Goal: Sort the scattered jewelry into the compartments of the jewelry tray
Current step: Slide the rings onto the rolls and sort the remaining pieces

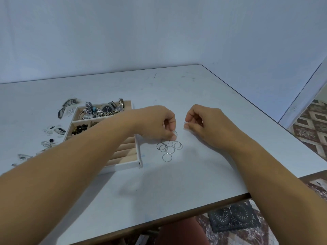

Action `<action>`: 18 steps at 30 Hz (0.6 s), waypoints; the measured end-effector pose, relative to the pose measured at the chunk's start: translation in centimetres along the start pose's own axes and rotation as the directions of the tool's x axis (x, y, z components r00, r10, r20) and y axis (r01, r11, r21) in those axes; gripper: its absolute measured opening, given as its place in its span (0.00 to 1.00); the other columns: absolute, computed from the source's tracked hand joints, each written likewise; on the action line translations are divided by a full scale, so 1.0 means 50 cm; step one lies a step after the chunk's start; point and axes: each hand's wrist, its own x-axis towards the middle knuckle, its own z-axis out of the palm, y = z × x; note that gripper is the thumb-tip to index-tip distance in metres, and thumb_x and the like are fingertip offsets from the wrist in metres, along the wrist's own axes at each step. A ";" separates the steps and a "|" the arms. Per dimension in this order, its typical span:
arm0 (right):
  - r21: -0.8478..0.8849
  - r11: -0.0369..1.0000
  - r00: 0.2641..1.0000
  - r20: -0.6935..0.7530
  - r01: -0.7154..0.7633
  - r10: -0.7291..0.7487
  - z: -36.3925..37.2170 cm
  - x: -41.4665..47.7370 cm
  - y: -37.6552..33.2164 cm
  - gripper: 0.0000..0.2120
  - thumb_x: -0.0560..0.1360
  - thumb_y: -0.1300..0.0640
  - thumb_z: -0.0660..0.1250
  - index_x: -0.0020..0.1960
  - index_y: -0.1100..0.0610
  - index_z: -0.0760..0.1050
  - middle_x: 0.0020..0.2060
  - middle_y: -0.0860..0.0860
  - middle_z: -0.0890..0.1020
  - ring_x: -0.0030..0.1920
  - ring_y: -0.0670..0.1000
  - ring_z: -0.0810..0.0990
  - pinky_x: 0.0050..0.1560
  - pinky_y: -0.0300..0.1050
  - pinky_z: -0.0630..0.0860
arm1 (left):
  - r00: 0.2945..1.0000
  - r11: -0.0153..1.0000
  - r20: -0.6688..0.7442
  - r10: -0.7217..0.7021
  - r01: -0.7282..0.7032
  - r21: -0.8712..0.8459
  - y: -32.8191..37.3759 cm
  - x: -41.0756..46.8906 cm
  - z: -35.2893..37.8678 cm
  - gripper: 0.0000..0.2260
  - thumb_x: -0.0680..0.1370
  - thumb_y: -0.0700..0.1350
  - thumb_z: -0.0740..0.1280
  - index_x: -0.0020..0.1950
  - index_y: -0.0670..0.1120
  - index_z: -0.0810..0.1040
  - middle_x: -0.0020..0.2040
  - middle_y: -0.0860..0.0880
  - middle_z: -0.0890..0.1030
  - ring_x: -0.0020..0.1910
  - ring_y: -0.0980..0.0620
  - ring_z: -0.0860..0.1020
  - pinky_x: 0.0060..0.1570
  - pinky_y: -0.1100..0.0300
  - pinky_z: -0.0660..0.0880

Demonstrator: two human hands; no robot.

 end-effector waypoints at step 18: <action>-0.060 0.944 0.945 0.073 0.325 -0.320 0.023 0.100 -0.205 0.02 0.76 0.58 0.66 0.46 0.52 0.75 0.39 0.43 0.79 0.41 0.41 0.75 0.40 0.33 0.69 | 0.762 0.990 -0.632 -0.139 0.116 -0.079 -0.167 -0.225 -0.030 0.04 0.74 0.46 0.71 0.45 0.55 0.82 0.37 0.64 0.79 0.39 0.67 0.76 0.38 0.79 0.66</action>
